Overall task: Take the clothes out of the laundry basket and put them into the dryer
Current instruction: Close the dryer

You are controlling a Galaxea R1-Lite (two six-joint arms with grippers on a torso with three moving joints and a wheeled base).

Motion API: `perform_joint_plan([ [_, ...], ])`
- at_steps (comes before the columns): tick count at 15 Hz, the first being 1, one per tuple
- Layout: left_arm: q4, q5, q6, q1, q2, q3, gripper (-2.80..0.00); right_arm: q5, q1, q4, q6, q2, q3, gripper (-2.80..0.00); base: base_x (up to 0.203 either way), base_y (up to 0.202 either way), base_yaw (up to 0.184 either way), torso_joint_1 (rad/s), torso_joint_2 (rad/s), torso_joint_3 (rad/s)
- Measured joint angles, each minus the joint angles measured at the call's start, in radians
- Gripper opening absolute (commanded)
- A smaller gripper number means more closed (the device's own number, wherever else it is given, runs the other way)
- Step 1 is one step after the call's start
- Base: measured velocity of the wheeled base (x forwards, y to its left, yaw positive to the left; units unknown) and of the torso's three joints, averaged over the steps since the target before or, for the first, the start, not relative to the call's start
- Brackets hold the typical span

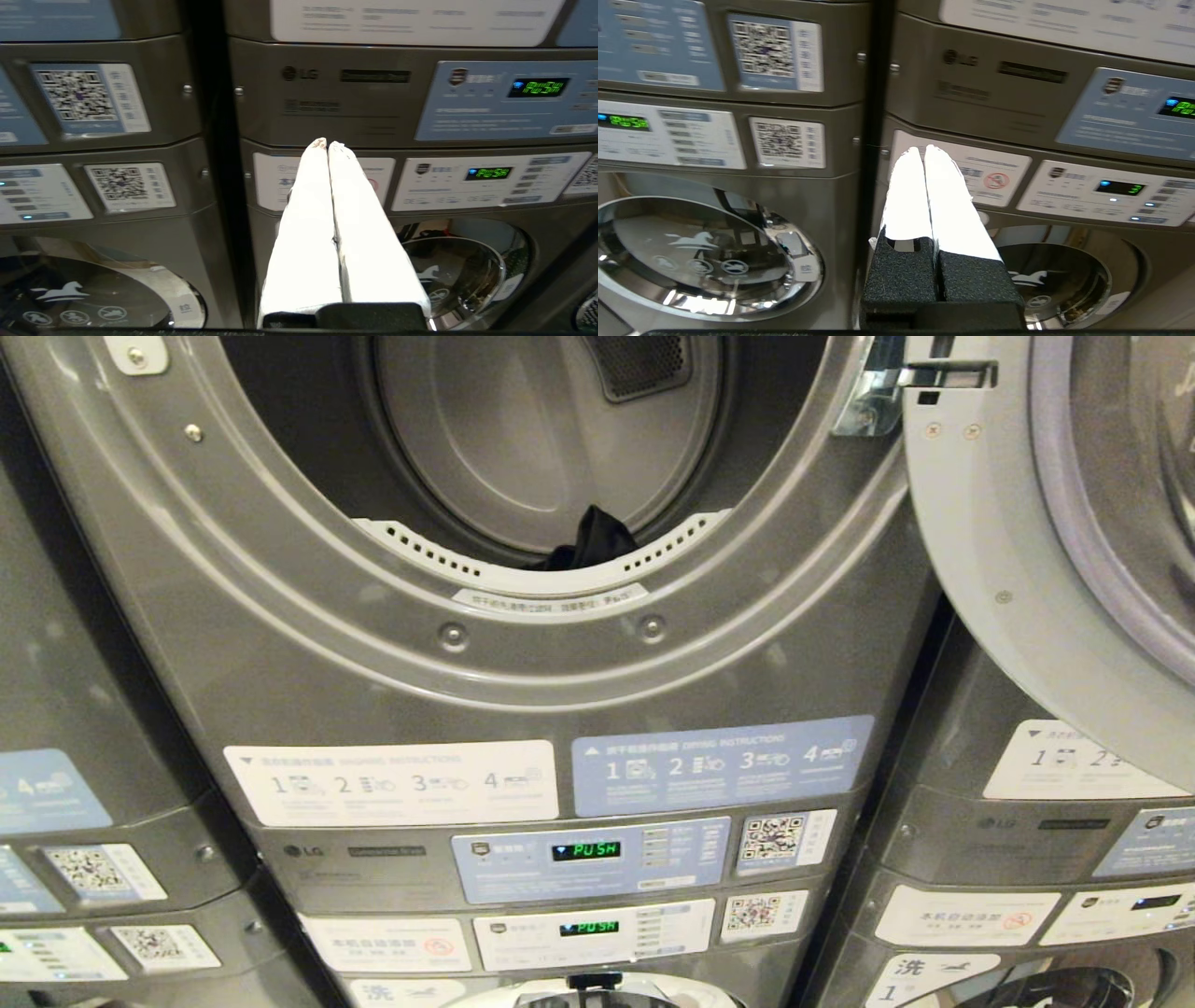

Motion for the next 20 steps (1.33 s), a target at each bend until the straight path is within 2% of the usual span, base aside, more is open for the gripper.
perform_joint_plan([
  [13,0.0,0.001,0.001,0.0,0.0,0.0,-2.8,0.0,0.0,0.0,0.0,0.0,0.0,-2.8,0.0,-0.193,0.001,0.002,0.0,0.003],
  [20,0.0,0.001,0.0,0.0,0.0,0.0,-2.8,0.001,0.0,0.0,0.0,0.0,0.0,-2.8,-0.012,-0.029,0.002,0.001,0.0,0.001],
])
